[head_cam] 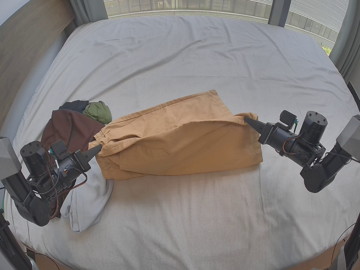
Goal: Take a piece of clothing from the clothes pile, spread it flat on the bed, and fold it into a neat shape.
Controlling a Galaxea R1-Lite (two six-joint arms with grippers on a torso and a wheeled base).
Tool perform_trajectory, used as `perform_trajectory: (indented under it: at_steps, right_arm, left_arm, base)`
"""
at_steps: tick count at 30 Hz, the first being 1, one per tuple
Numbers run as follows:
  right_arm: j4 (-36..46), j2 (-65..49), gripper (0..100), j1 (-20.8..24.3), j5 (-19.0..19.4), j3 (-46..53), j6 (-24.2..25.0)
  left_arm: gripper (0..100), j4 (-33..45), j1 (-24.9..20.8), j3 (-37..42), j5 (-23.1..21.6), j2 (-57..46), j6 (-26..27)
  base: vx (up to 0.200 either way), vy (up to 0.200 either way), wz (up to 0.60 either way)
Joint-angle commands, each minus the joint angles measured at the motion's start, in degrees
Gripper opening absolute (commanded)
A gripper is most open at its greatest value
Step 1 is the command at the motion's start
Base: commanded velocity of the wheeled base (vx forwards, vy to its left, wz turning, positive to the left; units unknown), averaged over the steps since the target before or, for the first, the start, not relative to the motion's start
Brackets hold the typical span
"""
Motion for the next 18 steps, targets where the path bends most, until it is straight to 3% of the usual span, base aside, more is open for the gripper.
perform_trajectory:
  at_steps: [1, 18]
  right_arm:
    - [2.18, 0.05, 0, 0.03, 0.03, -3.92, 0.0]
    - [14.57, 2.42, 0, -0.93, -0.33, -20.36, 0.0]
  left_arm:
    - [0, 0.0, -0.66, -1.05, 0.74, 0.13, -0.71]
    - [0, 0.09, -0.75, -3.07, 2.85, 1.1, -2.73]
  base:
    - [0.0, 0.0, 0.0]
    - [0.0, 0.0, 0.0]
